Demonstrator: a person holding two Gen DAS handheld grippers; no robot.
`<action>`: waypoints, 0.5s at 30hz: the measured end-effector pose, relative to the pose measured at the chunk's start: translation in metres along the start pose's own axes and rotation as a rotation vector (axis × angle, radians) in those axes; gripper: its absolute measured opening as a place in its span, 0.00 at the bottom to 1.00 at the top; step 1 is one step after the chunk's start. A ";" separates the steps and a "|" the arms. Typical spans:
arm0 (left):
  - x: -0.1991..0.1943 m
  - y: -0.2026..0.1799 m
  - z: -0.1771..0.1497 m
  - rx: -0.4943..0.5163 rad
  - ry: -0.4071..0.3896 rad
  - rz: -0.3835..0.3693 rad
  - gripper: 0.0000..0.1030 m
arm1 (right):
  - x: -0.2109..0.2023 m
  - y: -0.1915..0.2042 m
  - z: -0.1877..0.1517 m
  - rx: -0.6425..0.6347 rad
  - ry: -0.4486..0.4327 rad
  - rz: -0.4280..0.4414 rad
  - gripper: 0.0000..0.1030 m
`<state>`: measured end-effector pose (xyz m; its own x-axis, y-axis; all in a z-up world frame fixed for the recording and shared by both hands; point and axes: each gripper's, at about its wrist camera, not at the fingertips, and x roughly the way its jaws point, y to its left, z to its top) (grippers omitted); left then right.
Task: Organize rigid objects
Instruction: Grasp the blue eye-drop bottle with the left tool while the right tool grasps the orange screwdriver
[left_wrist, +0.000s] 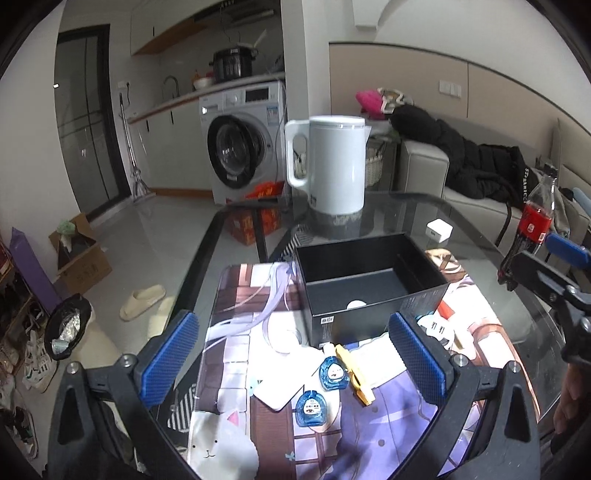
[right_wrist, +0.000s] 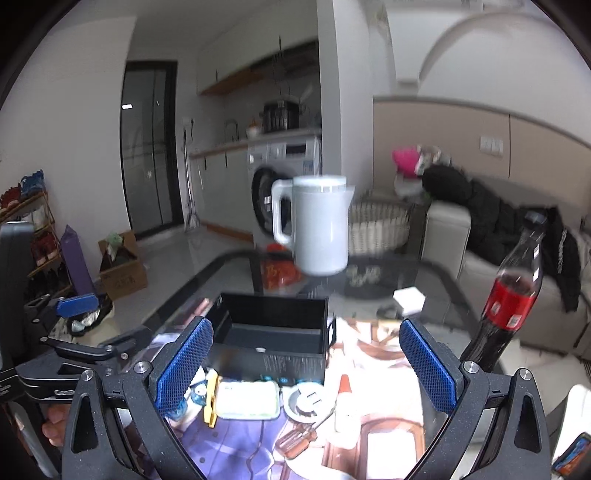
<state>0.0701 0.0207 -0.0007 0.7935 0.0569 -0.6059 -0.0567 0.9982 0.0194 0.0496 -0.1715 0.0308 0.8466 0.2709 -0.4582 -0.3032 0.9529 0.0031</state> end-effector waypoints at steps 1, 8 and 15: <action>0.005 0.001 0.000 -0.006 0.021 0.001 1.00 | 0.011 -0.005 0.000 0.024 0.053 0.010 1.00; 0.052 0.000 -0.014 0.014 0.234 -0.007 1.00 | 0.062 -0.023 -0.020 0.073 0.298 0.017 1.00; 0.070 -0.010 -0.033 0.065 0.398 -0.059 0.89 | 0.089 -0.019 -0.047 0.076 0.449 0.077 0.80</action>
<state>0.1061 0.0136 -0.0692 0.4966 0.0007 -0.8680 0.0301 0.9994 0.0180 0.1099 -0.1722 -0.0520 0.5443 0.2712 -0.7938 -0.3103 0.9443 0.1098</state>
